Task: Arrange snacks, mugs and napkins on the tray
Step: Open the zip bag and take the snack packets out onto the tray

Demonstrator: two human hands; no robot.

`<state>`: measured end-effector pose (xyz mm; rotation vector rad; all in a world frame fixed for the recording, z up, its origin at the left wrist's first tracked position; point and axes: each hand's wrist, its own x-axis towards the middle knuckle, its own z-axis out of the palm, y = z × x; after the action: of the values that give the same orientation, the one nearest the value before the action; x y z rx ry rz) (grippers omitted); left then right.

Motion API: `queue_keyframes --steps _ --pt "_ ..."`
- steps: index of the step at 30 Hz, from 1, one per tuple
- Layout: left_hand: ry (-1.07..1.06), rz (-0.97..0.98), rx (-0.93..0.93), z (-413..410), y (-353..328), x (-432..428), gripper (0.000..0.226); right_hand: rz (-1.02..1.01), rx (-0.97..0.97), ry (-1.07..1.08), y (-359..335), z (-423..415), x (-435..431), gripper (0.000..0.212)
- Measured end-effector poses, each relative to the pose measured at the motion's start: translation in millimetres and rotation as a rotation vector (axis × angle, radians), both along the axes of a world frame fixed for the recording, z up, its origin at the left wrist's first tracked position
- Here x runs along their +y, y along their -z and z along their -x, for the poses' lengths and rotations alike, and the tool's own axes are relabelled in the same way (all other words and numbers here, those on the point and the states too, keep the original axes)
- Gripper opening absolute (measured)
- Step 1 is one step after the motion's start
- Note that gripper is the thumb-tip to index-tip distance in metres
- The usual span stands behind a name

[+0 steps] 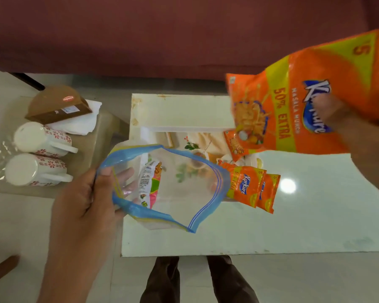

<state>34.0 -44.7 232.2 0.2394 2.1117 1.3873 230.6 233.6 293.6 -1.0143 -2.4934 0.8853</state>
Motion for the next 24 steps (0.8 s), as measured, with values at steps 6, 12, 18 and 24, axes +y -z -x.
queue_keyframes --steps 6,12,18,24 --pt "-0.065 -0.047 -0.051 -3.9 -5.6 -1.4 0.03 0.244 -0.018 0.242 94.4 19.5 36.0 0.03" --pt "-0.082 -0.028 -0.1 -8.5 -0.6 2.9 0.042 0.572 -0.19 0.354 201.5 41.4 53.8 0.035" --pt "-0.092 -0.01 -0.114 -6.6 7.0 4.1 0.039 0.549 -0.349 0.317 247.6 38.0 68.9 0.036" --pt "-0.09 0.013 -0.087 -8.1 10.6 5.5 0.037 0.201 -0.381 0.217 245.4 31.6 64.5 0.031"
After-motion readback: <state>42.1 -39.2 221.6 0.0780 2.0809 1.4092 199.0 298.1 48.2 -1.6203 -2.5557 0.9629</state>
